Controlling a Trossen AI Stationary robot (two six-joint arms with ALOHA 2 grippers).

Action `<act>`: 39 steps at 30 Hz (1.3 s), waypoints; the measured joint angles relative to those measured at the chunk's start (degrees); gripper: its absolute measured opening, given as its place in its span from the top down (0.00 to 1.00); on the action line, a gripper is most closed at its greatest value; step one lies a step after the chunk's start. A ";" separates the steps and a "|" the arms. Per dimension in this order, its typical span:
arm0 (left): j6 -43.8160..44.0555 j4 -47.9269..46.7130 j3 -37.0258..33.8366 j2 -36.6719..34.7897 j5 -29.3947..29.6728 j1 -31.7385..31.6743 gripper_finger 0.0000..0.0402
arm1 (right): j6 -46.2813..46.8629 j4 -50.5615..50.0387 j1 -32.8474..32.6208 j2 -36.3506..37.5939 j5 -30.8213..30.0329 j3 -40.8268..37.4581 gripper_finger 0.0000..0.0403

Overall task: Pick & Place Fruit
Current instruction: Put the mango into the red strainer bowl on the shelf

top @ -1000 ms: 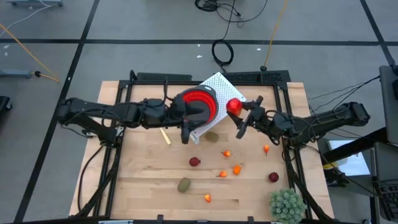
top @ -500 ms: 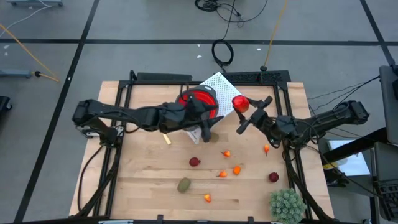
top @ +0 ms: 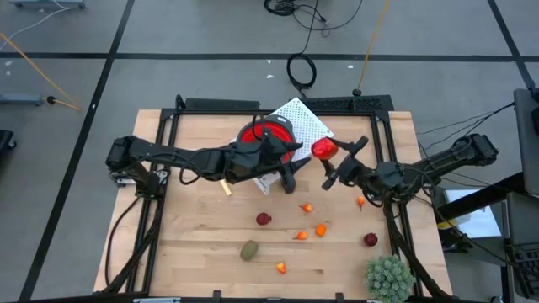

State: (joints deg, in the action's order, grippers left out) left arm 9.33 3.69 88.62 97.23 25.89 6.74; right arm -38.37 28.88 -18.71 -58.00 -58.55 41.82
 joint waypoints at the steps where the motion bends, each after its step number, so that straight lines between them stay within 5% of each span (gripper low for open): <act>1: 0.11 -0.03 0.00 0.00 -0.12 0.00 0.47 | -0.02 -0.04 -0.14 0.02 -0.19 0.00 0.43; 19: 0.01 -0.43 0.00 -0.02 -5.95 -0.48 0.45 | -0.07 -0.07 -0.16 0.00 0.05 0.00 0.42; 31: 1.94 -0.38 0.00 -0.02 -4.20 -1.61 0.03 | 4.02 0.20 -0.16 -0.03 4.68 -0.04 0.43; 39: 0.68 5.25 0.09 1.88 -5.35 -1.84 0.07 | 0.27 8.60 -0.16 -5.31 4.79 -0.07 0.43</act>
State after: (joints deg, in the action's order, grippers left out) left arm 10.01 8.94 88.71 99.12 20.54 4.91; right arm -38.10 37.49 -18.87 -63.31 -53.75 41.75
